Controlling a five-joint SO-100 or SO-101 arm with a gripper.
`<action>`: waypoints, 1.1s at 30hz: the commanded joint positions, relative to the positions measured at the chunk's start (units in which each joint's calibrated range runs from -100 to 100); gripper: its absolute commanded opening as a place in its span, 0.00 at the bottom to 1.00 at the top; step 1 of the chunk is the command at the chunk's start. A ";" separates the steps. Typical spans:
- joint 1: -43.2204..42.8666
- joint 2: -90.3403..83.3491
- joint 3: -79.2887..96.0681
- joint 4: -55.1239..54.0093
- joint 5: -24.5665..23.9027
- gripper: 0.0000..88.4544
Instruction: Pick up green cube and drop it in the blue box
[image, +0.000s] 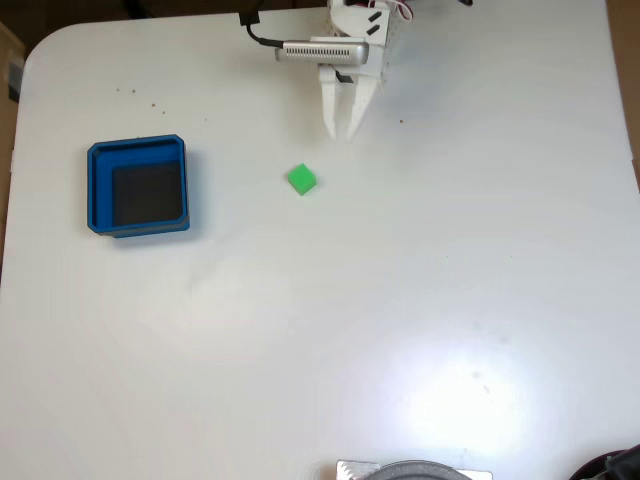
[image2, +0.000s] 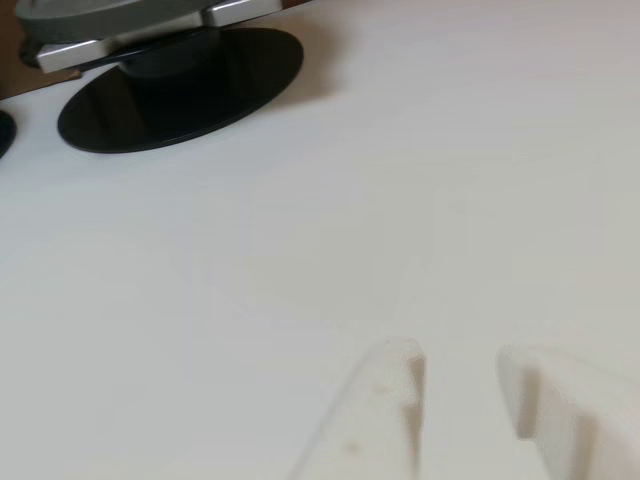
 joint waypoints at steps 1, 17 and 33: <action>2.58 0.25 0.27 -0.63 0.15 0.02; 9.45 0.34 0.27 -0.63 0.15 0.02; 12.96 0.42 0.27 -0.63 0.15 0.02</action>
